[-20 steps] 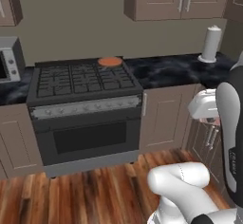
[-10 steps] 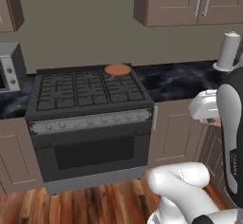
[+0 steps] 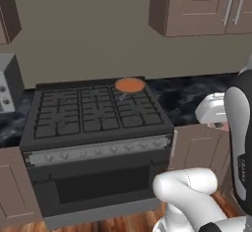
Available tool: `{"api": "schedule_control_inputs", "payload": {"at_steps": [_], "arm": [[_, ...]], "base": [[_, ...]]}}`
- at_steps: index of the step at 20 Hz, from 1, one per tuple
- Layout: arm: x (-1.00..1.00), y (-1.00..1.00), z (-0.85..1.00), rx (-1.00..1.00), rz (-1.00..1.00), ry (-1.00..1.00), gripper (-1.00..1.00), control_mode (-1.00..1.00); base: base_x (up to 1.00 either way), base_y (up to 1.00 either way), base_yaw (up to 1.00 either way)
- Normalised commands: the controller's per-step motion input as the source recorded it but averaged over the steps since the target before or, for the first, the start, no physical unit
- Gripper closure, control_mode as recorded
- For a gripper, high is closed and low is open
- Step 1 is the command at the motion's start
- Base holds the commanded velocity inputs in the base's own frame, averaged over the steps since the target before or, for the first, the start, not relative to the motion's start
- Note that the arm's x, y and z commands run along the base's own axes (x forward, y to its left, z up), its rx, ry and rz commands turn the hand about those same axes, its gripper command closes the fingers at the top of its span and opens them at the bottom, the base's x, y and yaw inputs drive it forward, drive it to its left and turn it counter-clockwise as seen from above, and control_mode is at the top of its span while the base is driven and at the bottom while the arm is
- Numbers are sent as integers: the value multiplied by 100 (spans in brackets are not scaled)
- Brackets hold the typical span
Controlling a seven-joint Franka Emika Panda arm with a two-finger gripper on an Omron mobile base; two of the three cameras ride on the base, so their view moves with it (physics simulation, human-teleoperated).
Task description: Retrieve the steak from the fridge and place it on the saucepan with marinade on the stove.
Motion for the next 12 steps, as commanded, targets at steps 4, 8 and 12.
{"api": "schedule_control_inputs", "payload": {"at_steps": [4, 8, 12], "arm": [[0, 0, 0, 0, 0, 0, 100, 100], [0, 0, 0, 0, 0, 0, 100, 100], [0, 0, 0, 0, 0, 0, 100, 100]], "base": [[64, -30, 2], [49, -33, 0], [47, -31, 0]]}}
